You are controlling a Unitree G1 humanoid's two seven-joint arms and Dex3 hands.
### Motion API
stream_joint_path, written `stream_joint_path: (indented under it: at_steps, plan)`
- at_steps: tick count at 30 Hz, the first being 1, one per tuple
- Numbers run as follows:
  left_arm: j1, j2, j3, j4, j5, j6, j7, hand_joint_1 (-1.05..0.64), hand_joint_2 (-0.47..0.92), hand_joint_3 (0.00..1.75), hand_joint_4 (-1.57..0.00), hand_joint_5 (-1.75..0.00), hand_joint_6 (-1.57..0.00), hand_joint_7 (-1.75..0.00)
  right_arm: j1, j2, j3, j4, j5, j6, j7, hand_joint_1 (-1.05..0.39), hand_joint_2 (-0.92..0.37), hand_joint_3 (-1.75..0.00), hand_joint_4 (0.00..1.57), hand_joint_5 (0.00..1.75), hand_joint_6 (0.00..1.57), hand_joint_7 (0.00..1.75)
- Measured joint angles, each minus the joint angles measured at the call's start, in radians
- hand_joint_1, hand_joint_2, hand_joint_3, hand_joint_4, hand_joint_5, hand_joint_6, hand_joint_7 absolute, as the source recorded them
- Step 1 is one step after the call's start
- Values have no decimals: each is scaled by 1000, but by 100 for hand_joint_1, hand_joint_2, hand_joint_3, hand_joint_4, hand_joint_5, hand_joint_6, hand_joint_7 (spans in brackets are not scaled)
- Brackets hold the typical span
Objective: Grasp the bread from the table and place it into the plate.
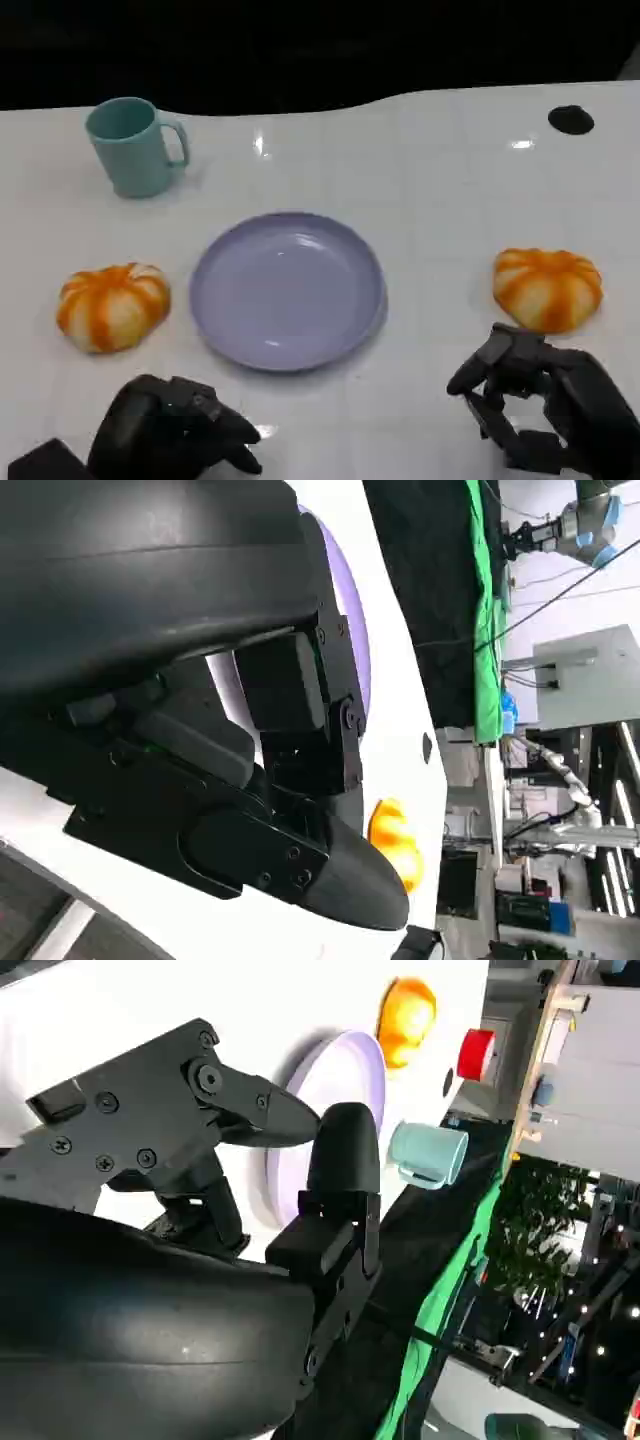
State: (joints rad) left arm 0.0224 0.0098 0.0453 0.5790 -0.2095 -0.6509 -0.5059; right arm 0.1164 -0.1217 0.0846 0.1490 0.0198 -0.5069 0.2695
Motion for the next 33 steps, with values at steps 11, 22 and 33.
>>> stream_joint_path:
  at_steps: [11,22,33]
  plan:
    - [-1,0,0,0,0,0,0,-105,91,0,-145,-64,-157,-23,0,0,0,0,-2,0,0,-23,-63,-86,77,175,73,132]
    - [-1,0,1,6,0,0,-4,-105,91,0,-145,-64,-157,-22,-1,0,-1,0,-6,0,-3,-24,-62,-87,79,175,74,131]
    - [-1,2,12,6,0,0,-7,-105,91,0,-145,-64,-157,-22,-15,4,-6,29,33,-41,7,-21,-84,-43,69,131,74,95]
